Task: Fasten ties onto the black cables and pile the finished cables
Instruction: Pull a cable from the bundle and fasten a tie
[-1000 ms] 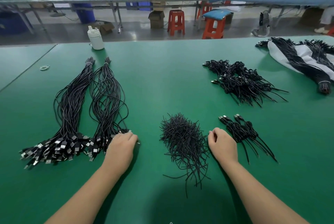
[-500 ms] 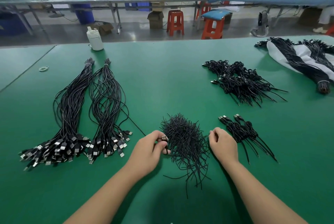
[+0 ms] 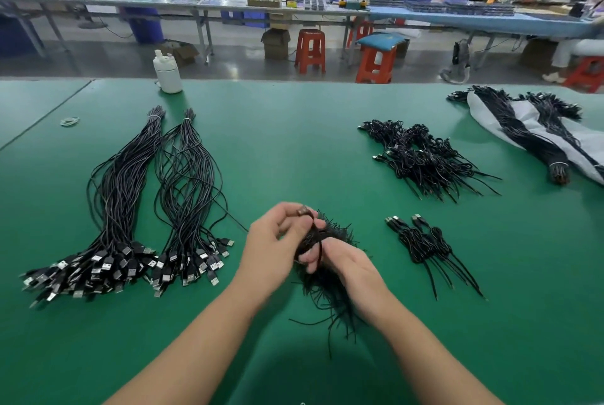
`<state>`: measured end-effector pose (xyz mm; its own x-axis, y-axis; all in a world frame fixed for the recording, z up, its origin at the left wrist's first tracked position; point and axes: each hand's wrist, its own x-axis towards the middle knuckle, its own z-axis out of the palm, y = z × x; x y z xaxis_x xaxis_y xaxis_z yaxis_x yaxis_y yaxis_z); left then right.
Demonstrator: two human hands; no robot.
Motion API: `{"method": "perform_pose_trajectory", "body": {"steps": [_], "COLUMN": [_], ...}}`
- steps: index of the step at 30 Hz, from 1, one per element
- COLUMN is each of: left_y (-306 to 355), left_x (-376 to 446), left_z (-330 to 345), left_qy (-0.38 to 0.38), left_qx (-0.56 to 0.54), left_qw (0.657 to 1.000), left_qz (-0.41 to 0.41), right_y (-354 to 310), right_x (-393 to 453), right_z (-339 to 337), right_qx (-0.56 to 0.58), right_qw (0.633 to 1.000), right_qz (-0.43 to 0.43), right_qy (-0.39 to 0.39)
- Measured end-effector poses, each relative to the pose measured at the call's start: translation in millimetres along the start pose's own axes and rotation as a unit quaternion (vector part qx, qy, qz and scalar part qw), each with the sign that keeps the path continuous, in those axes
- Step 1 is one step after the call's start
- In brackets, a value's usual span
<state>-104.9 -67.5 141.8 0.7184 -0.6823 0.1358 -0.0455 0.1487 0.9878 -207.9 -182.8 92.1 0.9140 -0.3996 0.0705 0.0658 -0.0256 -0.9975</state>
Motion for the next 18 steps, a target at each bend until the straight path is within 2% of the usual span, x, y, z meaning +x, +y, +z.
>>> {"method": "perform_pose_trajectory", "body": {"steps": [2, 3, 6, 8, 13, 18], "left_y": [-1.1, -3.4, -13.8, -17.8, -17.2, -12.0], "left_x": [6.0, 7.9, 7.5, 3.8, -0.8, -4.0], "left_z": [-5.5, -9.9, -17.8, -18.4, -19.8, -23.9], "left_qy": [0.022, 0.009, -0.089, -0.126, -0.164, -0.166], "left_qx": [-0.062, -0.090, -0.159, -0.116, -0.018, 0.047], "left_qw": [0.998, 0.995, 0.977, 0.977, 0.981, 0.984], "left_qz": [-0.023, -0.043, -0.114, -0.123, -0.106, -0.035], "right_y": [-12.7, -16.3, -20.8, -21.5, -21.9, -21.5], "right_x": [2.9, 4.1, 5.1, 3.0, -1.4, -0.5], "right_z": [7.1, 9.9, 18.6, 24.4, 32.0, 34.7], "right_qx": [0.001, -0.001, -0.021, -0.024, -0.026, -0.004], "right_qw": [1.000, 1.000, 0.999, 0.999, 1.000, 0.999], "right_qz": [-0.011, -0.018, -0.034, -0.027, -0.004, 0.023], "right_qy": [0.010, 0.015, 0.017, 0.011, -0.004, -0.035]}}
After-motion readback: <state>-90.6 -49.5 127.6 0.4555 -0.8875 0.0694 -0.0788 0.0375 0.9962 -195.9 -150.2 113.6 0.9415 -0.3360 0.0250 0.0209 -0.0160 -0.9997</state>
